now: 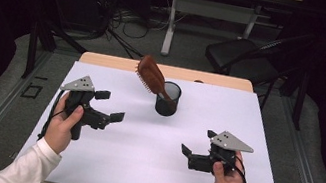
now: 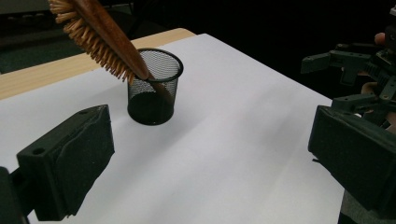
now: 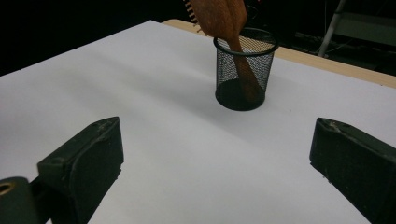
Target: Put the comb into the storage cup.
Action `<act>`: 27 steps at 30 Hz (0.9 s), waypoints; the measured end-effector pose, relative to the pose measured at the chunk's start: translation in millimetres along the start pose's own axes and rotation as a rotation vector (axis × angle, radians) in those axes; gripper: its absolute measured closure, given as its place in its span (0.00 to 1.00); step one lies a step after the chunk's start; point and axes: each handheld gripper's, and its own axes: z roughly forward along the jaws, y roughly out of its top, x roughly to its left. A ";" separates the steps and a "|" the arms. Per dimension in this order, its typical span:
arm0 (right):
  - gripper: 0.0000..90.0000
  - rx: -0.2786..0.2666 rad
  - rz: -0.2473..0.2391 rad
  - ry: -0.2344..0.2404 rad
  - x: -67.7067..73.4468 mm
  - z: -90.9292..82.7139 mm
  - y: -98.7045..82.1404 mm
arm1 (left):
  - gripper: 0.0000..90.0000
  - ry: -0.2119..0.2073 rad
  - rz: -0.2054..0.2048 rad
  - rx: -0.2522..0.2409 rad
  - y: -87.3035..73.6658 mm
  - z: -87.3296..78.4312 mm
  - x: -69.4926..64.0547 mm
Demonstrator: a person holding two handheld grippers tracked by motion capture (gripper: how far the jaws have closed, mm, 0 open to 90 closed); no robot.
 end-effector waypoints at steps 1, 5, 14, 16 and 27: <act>0.03 0.003 -0.002 -0.008 -1.6 -1.9 -1.5 | 0.00 0.003 -0.002 -0.001 -2.9 -1.8 0.7; 0.03 0.008 0.005 -0.031 -8.8 -9.9 -8.2 | 0.00 0.019 -0.015 -0.007 -14.9 -8.3 4.7; 0.03 0.029 0.039 -0.076 -22.6 -23.9 -25.9 | 0.00 0.038 -0.078 -0.039 -39.7 -21.2 16.0; 0.03 0.033 0.045 -0.085 -25.5 -26.2 -30.0 | 0.00 0.041 -0.090 -0.046 -44.6 -23.4 18.4; 0.03 0.030 0.078 -0.130 -35.1 -33.4 -46.9 | 0.00 0.096 -0.133 -0.076 -73.8 -29.7 28.9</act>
